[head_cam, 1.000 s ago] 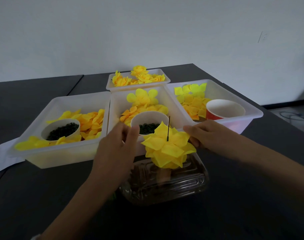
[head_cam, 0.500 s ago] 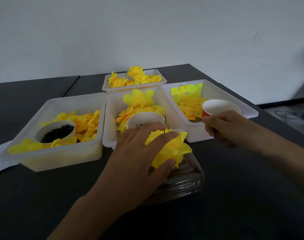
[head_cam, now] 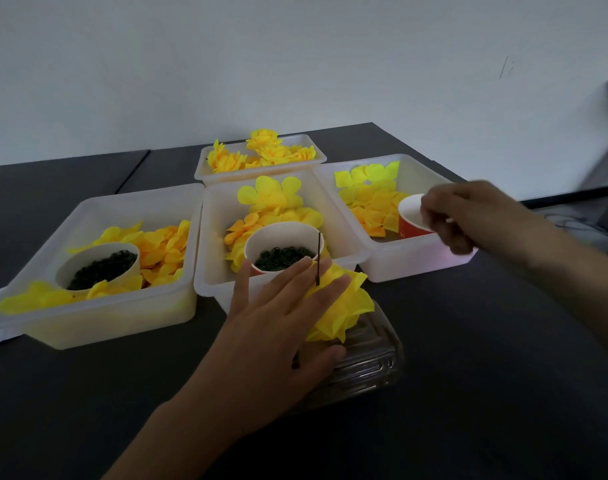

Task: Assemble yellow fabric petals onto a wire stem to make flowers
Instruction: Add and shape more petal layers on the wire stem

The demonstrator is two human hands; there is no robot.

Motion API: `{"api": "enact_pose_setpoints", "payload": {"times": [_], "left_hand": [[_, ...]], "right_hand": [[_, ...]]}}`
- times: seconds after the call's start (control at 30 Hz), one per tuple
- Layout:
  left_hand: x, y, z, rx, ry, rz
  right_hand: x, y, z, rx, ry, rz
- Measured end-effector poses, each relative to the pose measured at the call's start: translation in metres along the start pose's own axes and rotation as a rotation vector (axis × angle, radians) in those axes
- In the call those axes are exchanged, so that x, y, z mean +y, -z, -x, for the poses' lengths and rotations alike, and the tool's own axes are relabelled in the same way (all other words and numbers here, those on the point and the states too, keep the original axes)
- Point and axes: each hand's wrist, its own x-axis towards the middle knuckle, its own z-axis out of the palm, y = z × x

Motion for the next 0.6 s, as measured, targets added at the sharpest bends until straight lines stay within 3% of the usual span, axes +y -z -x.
{"api": "enact_pose_setpoints", "payload": {"times": [0.1, 0.17, 0.3, 0.6], "left_hand": [[0.0, -0.002, -0.001, 0.01, -0.001, -0.003], [-0.001, -0.003, 0.0, 0.016, -0.008, -0.005], [0.0, -0.006, 0.0, 0.038, -0.011, -0.004], [-0.001, -0.014, -0.002, 0.094, -0.029, -0.018]], "right_hand": [[0.006, 0.007, -0.034, 0.206, 0.157, 0.244], [0.016, 0.011, -0.06, 0.224, 0.18, 0.454], [0.039, 0.012, -0.1, 0.024, 0.07, 0.722], [0.076, 0.0, -0.134, -0.376, -0.165, 0.971]]}}
